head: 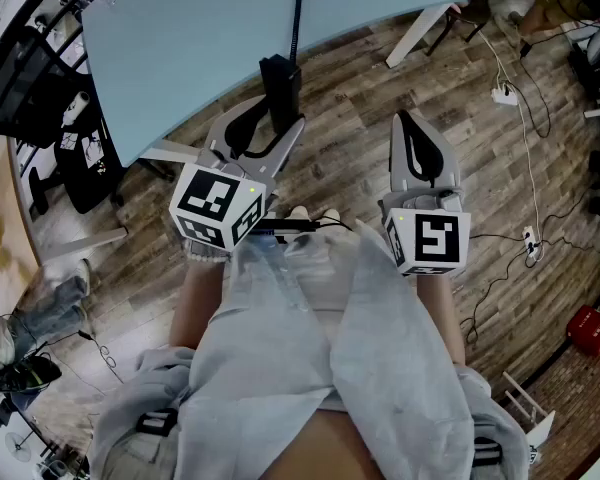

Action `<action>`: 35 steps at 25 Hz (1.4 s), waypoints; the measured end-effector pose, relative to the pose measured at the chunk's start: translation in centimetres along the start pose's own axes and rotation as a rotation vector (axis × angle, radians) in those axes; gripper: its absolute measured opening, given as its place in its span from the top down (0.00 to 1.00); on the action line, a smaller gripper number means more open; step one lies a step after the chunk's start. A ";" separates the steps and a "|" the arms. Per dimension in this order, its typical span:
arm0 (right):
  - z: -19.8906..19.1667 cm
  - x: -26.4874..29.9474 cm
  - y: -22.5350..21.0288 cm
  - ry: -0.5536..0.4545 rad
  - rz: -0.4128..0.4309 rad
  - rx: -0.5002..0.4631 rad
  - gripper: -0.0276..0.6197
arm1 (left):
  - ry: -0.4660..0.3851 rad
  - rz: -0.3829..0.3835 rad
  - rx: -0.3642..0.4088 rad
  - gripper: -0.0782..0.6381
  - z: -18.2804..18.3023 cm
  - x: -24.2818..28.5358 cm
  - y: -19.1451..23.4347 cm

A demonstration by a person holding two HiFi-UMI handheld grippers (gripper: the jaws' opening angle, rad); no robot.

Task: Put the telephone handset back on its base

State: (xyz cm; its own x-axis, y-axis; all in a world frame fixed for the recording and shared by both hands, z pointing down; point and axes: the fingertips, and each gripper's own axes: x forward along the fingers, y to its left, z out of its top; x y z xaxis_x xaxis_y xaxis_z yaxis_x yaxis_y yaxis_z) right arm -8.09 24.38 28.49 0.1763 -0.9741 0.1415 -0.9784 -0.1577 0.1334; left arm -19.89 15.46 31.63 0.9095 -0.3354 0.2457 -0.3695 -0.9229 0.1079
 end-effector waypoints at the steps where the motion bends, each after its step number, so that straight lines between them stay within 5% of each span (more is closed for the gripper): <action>1: 0.1 0.0 0.0 0.005 0.002 -0.004 0.95 | 0.001 0.000 0.001 0.61 0.0 0.1 0.0; 35: -2.0 -1.9 -4.3 0.000 0.089 0.002 0.95 | -0.032 0.089 -0.021 0.61 0.8 1.4 -3.6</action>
State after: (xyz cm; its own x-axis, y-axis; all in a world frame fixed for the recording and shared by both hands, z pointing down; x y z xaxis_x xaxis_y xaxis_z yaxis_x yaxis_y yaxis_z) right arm -4.04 27.22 29.63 0.0882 -0.9843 0.1528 -0.9905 -0.0703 0.1183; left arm -17.13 18.15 30.82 0.8785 -0.4220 0.2239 -0.4527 -0.8852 0.1077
